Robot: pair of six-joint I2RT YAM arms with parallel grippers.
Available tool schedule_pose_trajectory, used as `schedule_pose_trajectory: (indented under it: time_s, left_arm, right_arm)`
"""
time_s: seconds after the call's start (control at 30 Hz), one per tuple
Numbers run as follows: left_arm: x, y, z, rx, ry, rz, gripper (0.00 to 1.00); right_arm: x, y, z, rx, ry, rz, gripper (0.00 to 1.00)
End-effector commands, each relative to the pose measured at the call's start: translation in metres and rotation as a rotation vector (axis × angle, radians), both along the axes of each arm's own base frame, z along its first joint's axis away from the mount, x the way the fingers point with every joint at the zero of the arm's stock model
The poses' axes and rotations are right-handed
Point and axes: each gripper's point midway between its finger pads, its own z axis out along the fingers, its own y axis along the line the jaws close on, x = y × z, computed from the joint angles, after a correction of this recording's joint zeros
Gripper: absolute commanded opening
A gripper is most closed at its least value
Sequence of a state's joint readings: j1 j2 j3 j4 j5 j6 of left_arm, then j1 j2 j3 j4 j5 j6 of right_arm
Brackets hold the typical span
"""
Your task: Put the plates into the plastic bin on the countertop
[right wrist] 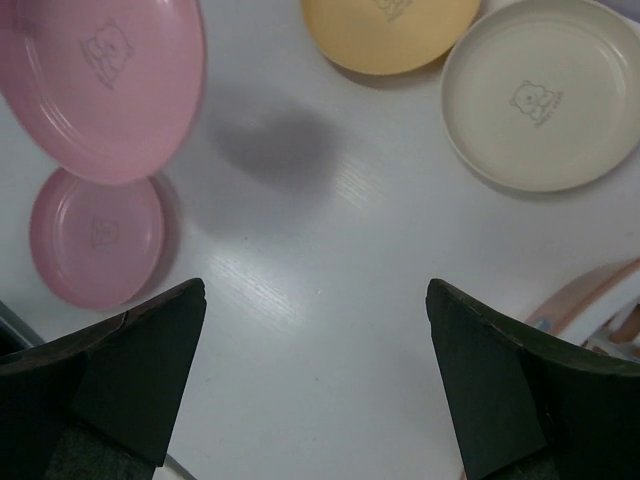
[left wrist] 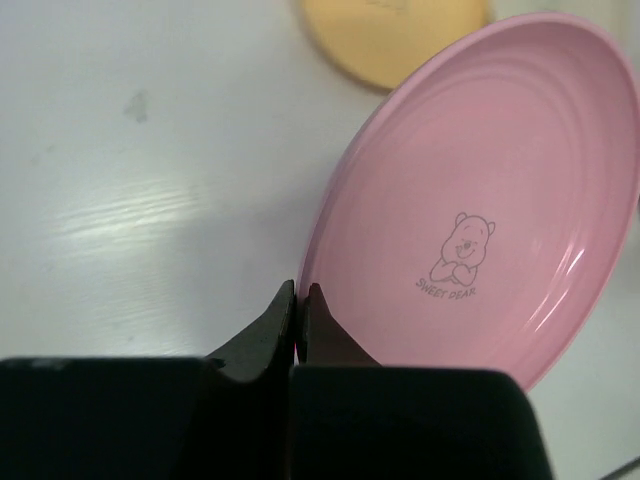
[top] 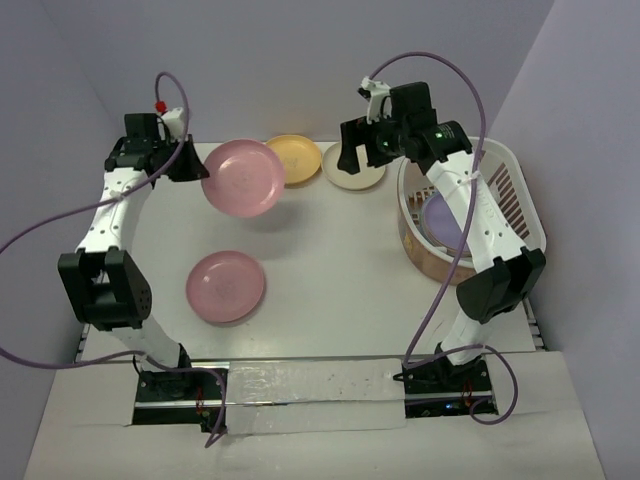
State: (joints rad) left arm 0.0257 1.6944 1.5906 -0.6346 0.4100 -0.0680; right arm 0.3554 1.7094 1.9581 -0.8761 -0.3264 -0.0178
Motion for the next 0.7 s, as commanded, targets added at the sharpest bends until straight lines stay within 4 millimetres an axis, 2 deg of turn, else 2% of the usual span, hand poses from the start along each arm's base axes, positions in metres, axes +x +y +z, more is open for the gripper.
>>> schedule_pose_trajectory:
  time_s: [0.0, 0.1, 0.2, 0.3, 0.43, 0.53, 0.67]
  left_arm:
    - [-0.026, -0.060, 0.040, -0.002, -0.095, -0.185, 0.00]
    - [-0.042, -0.091, 0.052, -0.013, -0.126, -0.263, 0.00]
    - [-0.052, -0.108, 0.062, -0.034, -0.150, -0.315, 0.00]
    - [-0.064, -0.126, 0.073, -0.054, -0.174, -0.374, 0.00]
    - [-0.072, -0.137, 0.081, -0.071, -0.185, -0.409, 0.00]
    - [-0.075, -0.140, 0.086, -0.081, -0.195, -0.420, 0.00]
    - [-0.077, -0.144, 0.090, -0.091, -0.201, -0.431, 0.00]
  right_arm:
    - [-0.002, 0.027, 0.023, 0.044, -0.043, 0.056, 0.97]
    - [-0.007, 0.043, 0.019, 0.035, -0.034, 0.091, 0.94]
    - [-0.006, 0.048, 0.010, 0.014, -0.024, 0.096, 0.90]
    - [-0.005, 0.053, -0.004, -0.008, -0.001, 0.100, 0.80]
    - [-0.002, 0.053, -0.016, -0.030, 0.011, 0.090, 0.62]
    - [0.000, 0.054, -0.023, -0.044, 0.023, 0.086, 0.57]
    - [0.000, 0.055, -0.029, -0.054, 0.034, 0.089, 0.41]
